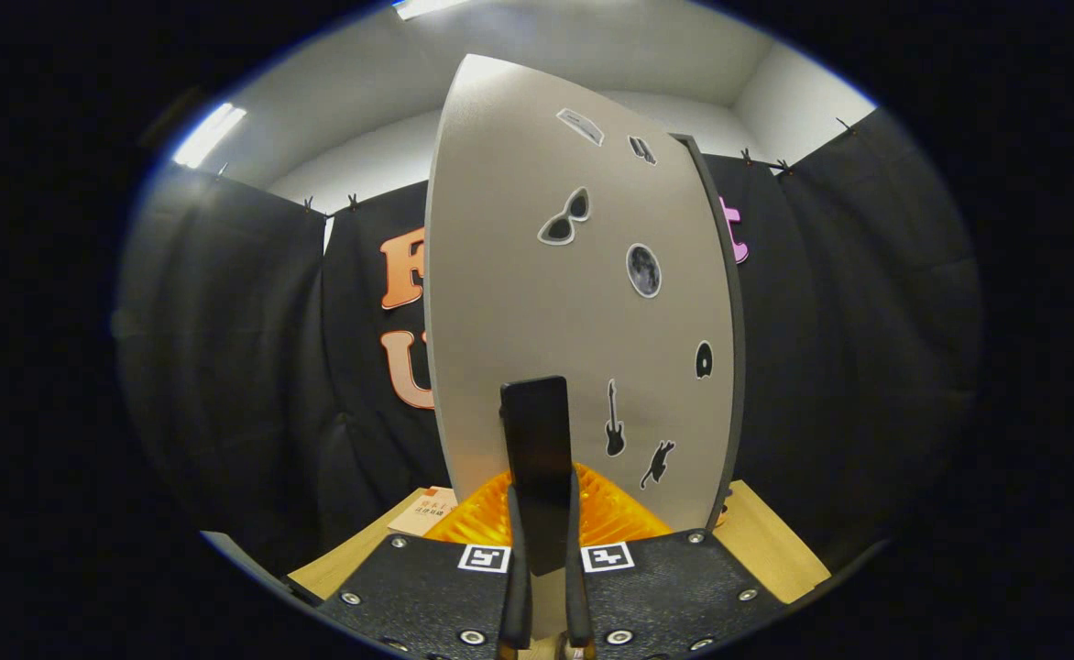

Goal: Open the shoe cabinet door, grab the shoes and put them into the shoe cabinet, then close the shoe cabinet door.

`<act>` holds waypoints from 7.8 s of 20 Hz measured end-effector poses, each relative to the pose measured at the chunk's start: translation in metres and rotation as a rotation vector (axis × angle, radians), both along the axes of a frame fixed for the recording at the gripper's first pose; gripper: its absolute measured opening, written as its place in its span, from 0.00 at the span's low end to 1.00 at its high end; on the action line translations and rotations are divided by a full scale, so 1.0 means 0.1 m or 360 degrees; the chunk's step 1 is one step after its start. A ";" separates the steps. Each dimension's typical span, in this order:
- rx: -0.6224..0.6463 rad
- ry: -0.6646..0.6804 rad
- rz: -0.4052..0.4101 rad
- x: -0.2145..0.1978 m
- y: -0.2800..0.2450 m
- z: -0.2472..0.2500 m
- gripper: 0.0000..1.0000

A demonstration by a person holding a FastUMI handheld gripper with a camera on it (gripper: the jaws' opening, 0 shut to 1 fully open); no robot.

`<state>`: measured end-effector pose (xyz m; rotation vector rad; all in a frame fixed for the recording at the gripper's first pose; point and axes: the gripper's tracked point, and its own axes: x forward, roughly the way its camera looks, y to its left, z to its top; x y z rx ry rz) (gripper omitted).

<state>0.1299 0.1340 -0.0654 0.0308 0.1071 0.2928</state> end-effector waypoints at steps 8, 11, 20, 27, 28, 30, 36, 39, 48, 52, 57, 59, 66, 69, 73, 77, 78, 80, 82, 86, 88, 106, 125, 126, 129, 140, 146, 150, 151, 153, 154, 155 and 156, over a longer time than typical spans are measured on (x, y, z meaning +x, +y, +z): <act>0.0008 -0.0003 -0.0085 -0.18 -0.63 0.04 0.13; 0.0000 -0.0013 -0.0154 -0.19 -0.90 0.04 0.13; 0.0019 -0.0013 -0.0245 -0.21 -1.61 0.05 0.10; -0.0058 0.0001 -0.0245 -0.26 -1.82 0.00 0.09; -0.0071 -0.0007 -0.0249 -0.26 -1.83 0.00 0.09; -0.0096 -0.0010 -0.0268 -0.25 -1.88 0.00 0.09; -0.0066 -0.0003 -0.0312 -0.40 -2.18 -0.01 0.09; -0.0100 -0.0021 -0.0403 -0.44 -2.27 0.00 0.05; -0.0087 -0.0047 -0.0534 -0.83 -1.80 -0.04 0.02; -0.0043 0.0048 -0.0461 -0.90 -1.18 -0.45 0.15; 0.0024 0.0269 -0.0309 -0.88 -0.46 -1.17 0.42; -0.0021 0.0345 -0.0288 -0.81 -0.31 -1.50 0.44; -0.0019 0.0590 -0.0221 -0.54 0.06 -2.69 0.49; -0.0052 0.0652 -0.0194 -0.45 0.13 -3.12 0.54; -0.0053 0.0726 -0.0206 -0.38 0.15 -3.66 0.54; -0.0069 0.0803 -0.0218 -0.28 0.19 -4.18 0.54; -0.0082 0.0805 -0.0223 -0.26 0.19 -4.27 0.54; -0.0108 0.0815 -0.0239 -0.15 0.21 -4.40 0.54; -0.0134 0.0853 -0.0235 -0.09 0.23 -4.54 0.52; -0.0175 0.0867 -0.0219 0.07 0.29 -4.67 0.47; -0.0180 0.0869 -0.0216 0.14 0.30 -4.71 0.45; -0.0115 0.0856 -0.0229 0.35 0.22 -4.69 0.07; -0.0014 0.0534 -0.0258 0.52 0.00 -2.07 0.07; -0.0021 0.0511 -0.0251 0.53 -0.03 -1.97 0.07; 0.0010 0.0452 -0.0180 0.68 -0.03 -1.68 0.07; -0.0085 0.0408 -0.0065 1.56 0.03 -1.39 0.07; -0.0118 0.0385 -0.0083 2.20 0.24 -1.21 0.07; -0.0138 0.0359 -0.0127 2.69 0.29 -1.19 0.07; -0.0134 0.0373 -0.0131 2.80 0.31 -1.22 0.07; -0.0124 0.0396 -0.0141 3.03 0.31 -1.32 0.07; -0.0138 0.0407 -0.0153 3.14 0.30 -1.37 0.07; -0.0156 0.0422 -0.0171 3.25 0.27 -1.42 0.07; -0.0168 0.0431 -0.0186 3.34 0.26 -1.46 0.07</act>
